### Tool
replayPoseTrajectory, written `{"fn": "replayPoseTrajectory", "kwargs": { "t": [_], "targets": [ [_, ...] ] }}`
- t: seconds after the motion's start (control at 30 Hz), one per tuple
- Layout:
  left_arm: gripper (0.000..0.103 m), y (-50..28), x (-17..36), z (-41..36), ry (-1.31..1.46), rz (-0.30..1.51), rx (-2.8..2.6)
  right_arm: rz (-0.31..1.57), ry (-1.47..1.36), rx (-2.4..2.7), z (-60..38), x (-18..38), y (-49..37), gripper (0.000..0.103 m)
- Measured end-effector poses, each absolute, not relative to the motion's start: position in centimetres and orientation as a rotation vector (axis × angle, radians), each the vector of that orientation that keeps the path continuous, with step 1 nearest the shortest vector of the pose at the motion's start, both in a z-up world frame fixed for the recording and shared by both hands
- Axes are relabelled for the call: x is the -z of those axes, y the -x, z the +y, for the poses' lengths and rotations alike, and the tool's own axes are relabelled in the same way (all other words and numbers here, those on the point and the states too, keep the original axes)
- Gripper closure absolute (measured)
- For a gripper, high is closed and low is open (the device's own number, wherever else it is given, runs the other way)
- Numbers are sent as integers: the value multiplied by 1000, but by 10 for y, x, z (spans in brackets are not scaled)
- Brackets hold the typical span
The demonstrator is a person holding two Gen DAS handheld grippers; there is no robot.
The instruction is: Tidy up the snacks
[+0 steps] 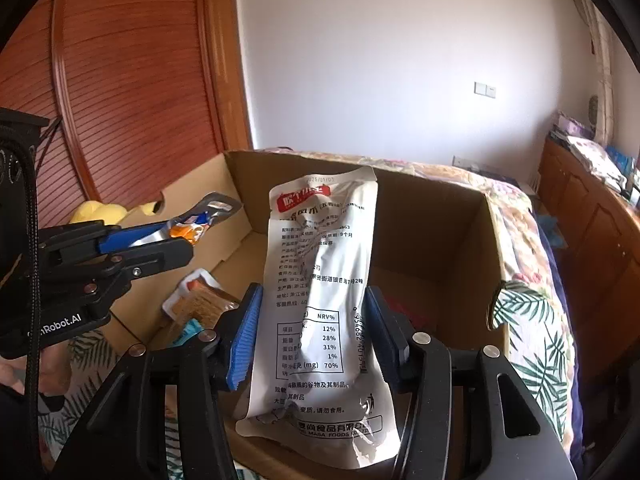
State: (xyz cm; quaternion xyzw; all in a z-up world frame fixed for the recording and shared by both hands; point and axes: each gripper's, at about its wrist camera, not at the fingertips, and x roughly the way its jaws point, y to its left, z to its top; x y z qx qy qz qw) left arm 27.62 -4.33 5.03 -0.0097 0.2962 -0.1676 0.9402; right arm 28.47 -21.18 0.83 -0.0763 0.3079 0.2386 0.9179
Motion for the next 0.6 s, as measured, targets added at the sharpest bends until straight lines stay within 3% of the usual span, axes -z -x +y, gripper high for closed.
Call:
{"fn": "replayPoseTrajectory", "kwargs": {
  "t": [0.6],
  "targets": [
    [72,-257,-58,-48,9,614,343,641,171,-454,-214,-2,-285,32]
  ]
}}
